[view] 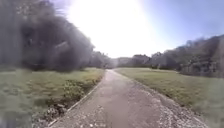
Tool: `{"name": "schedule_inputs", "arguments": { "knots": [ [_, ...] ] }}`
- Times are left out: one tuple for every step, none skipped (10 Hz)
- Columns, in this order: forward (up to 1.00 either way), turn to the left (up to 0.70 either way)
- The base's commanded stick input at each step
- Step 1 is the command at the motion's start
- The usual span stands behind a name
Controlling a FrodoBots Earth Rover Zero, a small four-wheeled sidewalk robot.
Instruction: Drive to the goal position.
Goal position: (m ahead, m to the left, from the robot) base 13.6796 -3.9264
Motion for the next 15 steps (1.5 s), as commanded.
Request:
{"name": "schedule_inputs", "arguments": {
  "knots": [
    [0.5, 0.0],
    [0.5, 0.0],
    [0.5, 0.0],
    [0.5, 0.0],
    [0.5, 0.0],
    [0.5, 0.0],
    [0.5, 0.0],
    [0.5, 0.0],
    [0.5, 0.0],
    [0.5, 0.0],
    [0.5, 0.0],
    [0.5, 0.0],
    [0.5, 0.0],
    [0.5, 0.0],
    [0.5, 0.0]
  ]
}}
